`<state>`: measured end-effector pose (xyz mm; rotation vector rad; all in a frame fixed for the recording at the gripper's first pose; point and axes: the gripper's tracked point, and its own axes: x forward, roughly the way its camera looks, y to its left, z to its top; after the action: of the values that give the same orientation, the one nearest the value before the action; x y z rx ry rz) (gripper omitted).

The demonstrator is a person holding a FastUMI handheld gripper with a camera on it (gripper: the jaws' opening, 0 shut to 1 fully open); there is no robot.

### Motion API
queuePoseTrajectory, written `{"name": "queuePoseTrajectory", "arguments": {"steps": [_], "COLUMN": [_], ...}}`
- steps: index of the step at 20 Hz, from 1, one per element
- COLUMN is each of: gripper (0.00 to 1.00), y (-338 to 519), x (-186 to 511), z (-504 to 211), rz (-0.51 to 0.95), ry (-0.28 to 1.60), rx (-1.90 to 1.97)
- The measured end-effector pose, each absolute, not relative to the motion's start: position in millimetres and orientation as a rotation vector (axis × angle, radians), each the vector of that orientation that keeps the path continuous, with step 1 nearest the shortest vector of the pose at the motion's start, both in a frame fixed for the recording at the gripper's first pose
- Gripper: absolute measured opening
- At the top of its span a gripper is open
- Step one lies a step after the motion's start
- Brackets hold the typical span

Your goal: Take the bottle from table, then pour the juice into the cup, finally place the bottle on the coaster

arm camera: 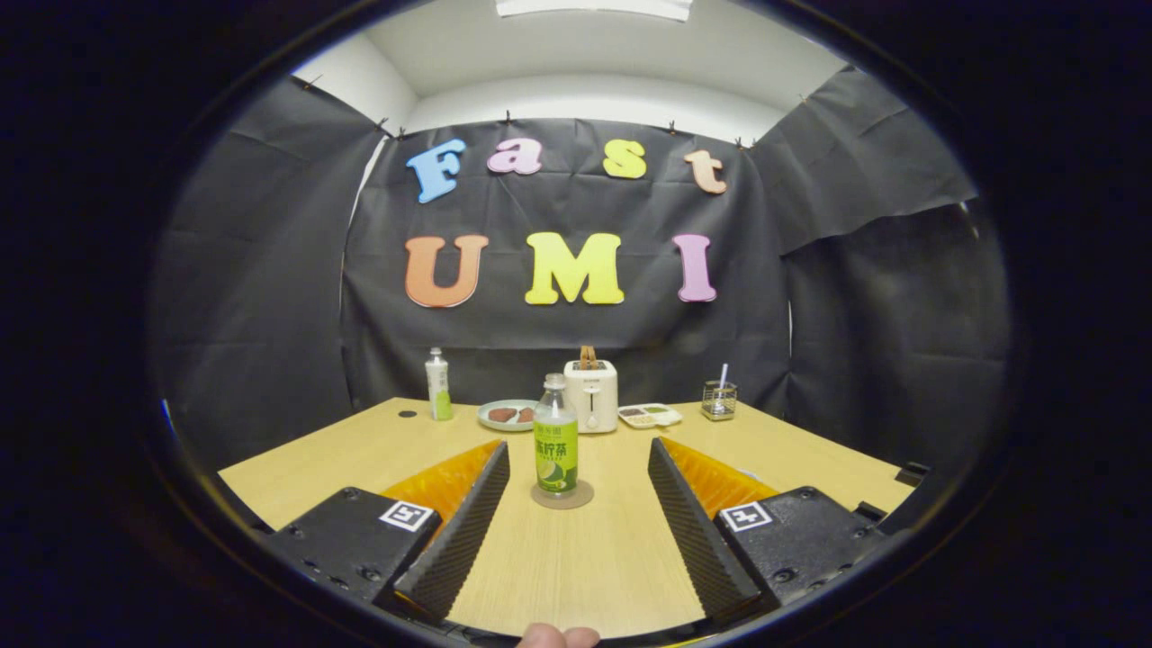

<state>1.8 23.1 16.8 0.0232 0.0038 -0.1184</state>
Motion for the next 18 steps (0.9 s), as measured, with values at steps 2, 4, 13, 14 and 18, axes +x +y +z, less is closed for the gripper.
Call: {"name": "queuePoseTrajectory", "arguments": {"steps": [2,4,13,14,18], "gripper": [1.0,1.0,1.0,1.0,1.0], "y": [26.4,27.0,16.4,14.7,15.6], "x": [0.2,-1.9,-7.0,-7.6,-5.5], "z": [14.3,13.2,6.4,5.9,3.6], "rz": [-0.115,-0.118,-0.16,-0.166,-0.171], "ry": [0.0,-0.002,0.002,0.005,0.014], "rx": [0.027,0.031,0.048,0.05,0.04]}}
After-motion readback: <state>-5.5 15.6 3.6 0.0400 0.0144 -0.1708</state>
